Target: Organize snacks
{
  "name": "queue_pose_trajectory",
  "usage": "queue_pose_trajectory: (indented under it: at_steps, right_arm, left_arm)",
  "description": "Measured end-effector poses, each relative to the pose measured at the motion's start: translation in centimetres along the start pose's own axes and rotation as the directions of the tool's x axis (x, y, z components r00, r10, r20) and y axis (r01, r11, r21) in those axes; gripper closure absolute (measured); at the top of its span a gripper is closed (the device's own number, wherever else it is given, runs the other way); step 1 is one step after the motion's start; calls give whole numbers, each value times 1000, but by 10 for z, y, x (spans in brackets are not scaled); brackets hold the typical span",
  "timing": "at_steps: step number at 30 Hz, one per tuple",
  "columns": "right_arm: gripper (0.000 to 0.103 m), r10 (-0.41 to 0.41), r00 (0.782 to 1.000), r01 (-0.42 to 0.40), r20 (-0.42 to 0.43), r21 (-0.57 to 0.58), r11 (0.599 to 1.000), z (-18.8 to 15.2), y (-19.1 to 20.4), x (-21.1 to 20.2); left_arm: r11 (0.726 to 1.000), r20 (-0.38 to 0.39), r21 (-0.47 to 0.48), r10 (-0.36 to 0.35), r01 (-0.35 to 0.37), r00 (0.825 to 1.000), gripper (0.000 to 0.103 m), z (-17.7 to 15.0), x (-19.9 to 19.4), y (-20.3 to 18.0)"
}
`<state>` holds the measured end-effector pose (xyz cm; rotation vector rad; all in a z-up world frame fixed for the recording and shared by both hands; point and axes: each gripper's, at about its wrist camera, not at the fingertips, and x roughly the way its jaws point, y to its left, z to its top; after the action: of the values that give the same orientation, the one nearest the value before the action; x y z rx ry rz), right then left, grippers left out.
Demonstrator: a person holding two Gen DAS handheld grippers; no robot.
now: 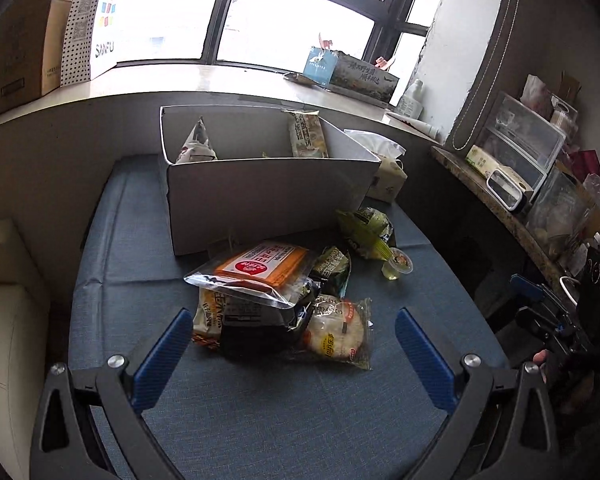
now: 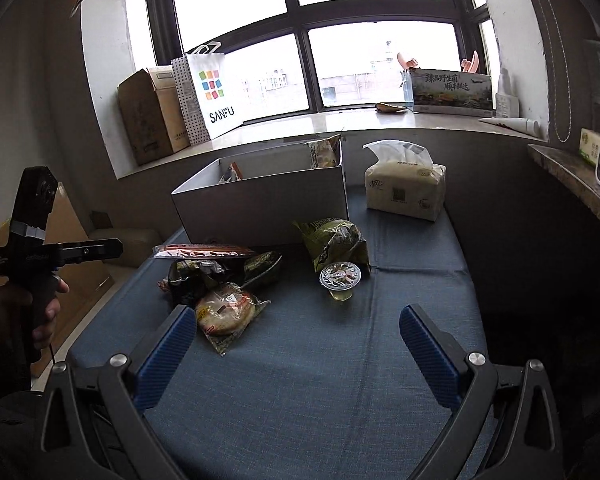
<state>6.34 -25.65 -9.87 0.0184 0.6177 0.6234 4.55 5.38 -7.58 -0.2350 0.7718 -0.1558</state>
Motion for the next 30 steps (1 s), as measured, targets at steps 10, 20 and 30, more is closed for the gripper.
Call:
queue_pose_trajectory:
  at_steps: [10, 20, 30]
  right_arm:
    - [0, 9, 999, -8, -39, 10, 1000, -9, 5, 13]
    - [0, -7, 998, 8, -63, 17, 1000, -15, 3, 18]
    - [0, -13, 997, 18, -82, 61, 998, -20, -5, 22]
  left_arm:
    - [995, -195, 98, -4, 24, 981, 0, 36, 64, 13]
    - [938, -450, 344, 122, 46, 885, 2, 50, 151, -3]
    - [973, -379, 200, -32, 116, 925, 42, 45, 111, 10]
